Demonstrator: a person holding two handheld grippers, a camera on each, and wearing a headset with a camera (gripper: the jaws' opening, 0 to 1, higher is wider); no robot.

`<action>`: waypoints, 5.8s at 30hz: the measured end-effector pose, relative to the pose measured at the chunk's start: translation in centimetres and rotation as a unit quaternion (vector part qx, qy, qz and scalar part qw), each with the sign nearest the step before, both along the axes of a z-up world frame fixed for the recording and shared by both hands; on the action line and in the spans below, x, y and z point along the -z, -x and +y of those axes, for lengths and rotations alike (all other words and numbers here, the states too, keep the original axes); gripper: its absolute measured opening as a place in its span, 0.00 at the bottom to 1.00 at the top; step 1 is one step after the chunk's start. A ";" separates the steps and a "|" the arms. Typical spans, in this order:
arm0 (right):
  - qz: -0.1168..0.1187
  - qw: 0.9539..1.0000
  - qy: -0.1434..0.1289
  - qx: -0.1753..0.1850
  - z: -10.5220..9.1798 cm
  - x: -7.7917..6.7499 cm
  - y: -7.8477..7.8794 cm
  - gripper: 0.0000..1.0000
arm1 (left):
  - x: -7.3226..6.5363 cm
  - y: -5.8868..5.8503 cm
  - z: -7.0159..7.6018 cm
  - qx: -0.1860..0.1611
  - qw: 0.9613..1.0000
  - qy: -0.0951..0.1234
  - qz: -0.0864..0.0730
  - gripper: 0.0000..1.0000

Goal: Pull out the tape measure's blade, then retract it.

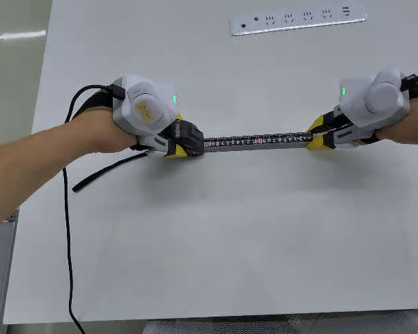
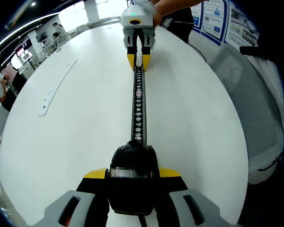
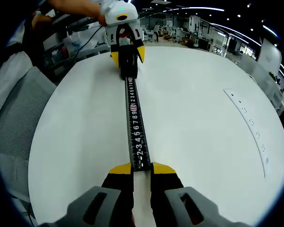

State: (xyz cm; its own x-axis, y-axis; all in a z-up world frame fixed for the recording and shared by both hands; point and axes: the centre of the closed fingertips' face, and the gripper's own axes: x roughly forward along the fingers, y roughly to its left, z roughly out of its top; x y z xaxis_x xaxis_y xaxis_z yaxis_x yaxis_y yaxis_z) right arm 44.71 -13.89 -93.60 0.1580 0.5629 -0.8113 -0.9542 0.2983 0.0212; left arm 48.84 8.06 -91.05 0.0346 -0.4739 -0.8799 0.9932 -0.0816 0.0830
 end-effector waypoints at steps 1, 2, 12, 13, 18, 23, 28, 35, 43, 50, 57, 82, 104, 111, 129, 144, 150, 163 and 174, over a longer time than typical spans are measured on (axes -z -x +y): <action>0.000 1.000 0.000 0.000 -0.1 0.1 0.0 0.11 | 0.0 0.0 0.0 0.000 1.000 0.000 0.000 0.34; 0.001 1.000 0.000 0.001 -0.2 0.1 -0.1 0.11 | 0.0 0.0 0.0 0.000 1.000 0.000 0.000 0.34; 0.003 1.000 0.001 0.003 -0.7 0.3 0.0 0.11 | 0.0 0.0 0.0 0.001 1.000 0.000 0.001 0.34; 0.005 1.000 0.005 -0.001 -1.4 0.4 0.0 0.11 | 0.0 0.0 -0.1 0.001 1.000 -0.001 0.001 0.34; 0.006 1.000 0.009 -0.001 -2.1 0.4 0.0 0.11 | 0.0 0.0 -0.2 0.001 1.000 -0.001 0.001 0.34; 0.007 1.000 0.009 -0.001 -2.3 0.3 0.0 0.12 | -0.1 0.0 -0.2 0.002 1.000 -0.001 0.000 0.34; 0.006 1.000 0.009 -0.002 -2.5 0.1 0.0 0.12 | -0.1 0.0 -0.2 0.002 1.000 0.000 -0.001 0.34; 0.002 1.000 0.012 -0.007 -2.3 -0.1 0.2 0.13 | -0.1 0.1 -0.1 0.003 1.000 0.002 -0.001 0.34; -0.005 1.000 0.018 -0.015 -2.2 -0.2 0.3 0.13 | -0.1 0.0 -0.1 0.003 1.000 0.004 -0.002 0.35; -0.016 0.999 0.032 -0.030 -2.2 -0.4 0.5 0.14 | -0.1 0.1 -0.1 0.004 1.000 0.005 -0.001 0.35; -0.028 0.998 0.046 -0.039 -2.1 -0.5 0.6 0.15 | -0.2 0.1 -0.1 0.000 1.000 0.010 0.002 0.36; -0.034 0.998 0.052 0.023 -2.6 -1.0 0.0 0.23 | -0.5 -0.2 0.1 -0.032 0.999 0.023 0.000 0.43; -0.055 0.991 0.033 0.117 -2.7 -3.7 0.8 0.37 | -3.8 0.4 1.5 -0.128 0.989 0.065 -0.030 0.56; -0.060 0.987 0.031 0.148 -2.8 -4.3 1.5 0.43 | -5.0 0.7 1.9 -0.171 0.981 0.087 -0.041 0.64; -0.065 0.968 0.009 0.241 -2.8 -6.4 4.0 0.52 | -6.9 1.6 3.2 -0.267 0.953 0.131 -0.058 0.75; -0.074 0.947 -0.015 0.312 -2.5 -7.7 5.4 0.61 | -8.2 3.0 5.3 -0.351 0.920 0.159 -0.073 0.86; -0.081 0.939 -0.024 0.334 -2.2 -8.6 5.8 0.62 | -9.2 3.6 6.3 -0.389 0.901 0.174 -0.079 0.88; -0.095 0.920 -0.039 0.378 -1.5 -10.8 7.8 0.69 | -10.9 5.5 7.6 -0.443 0.871 0.197 -0.083 0.94; -0.089 0.905 -0.054 0.413 -1.2 -11.9 9.4 0.71 | -10.6 7.7 8.1 -0.477 0.854 0.197 -0.067 0.97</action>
State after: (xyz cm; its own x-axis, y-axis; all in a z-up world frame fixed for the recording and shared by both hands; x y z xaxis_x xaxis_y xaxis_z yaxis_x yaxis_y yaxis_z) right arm 35.29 -15.06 -81.67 0.6838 0.2672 -0.6790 -0.3972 0.9169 -0.0392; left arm 41.13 16.17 -80.47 0.6582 -0.4316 -0.6168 0.5711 0.8201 0.0355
